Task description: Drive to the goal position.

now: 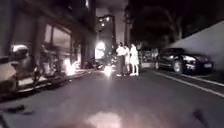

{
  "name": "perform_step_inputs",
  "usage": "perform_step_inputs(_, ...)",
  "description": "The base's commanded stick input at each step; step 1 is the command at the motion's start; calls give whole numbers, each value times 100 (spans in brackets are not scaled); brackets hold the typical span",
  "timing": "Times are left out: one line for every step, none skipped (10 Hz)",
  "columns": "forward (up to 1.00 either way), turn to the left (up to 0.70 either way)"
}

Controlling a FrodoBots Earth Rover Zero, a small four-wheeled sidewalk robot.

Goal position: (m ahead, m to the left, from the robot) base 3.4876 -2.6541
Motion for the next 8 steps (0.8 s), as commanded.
perform_step_inputs(70,0)
perform_step_inputs(70,0)
perform_step_inputs(70,0)
perform_step_inputs(70,0)
perform_step_inputs(70,0)
perform_step_inputs(70,0)
perform_step_inputs(70,0)
perform_step_inputs(70,0)
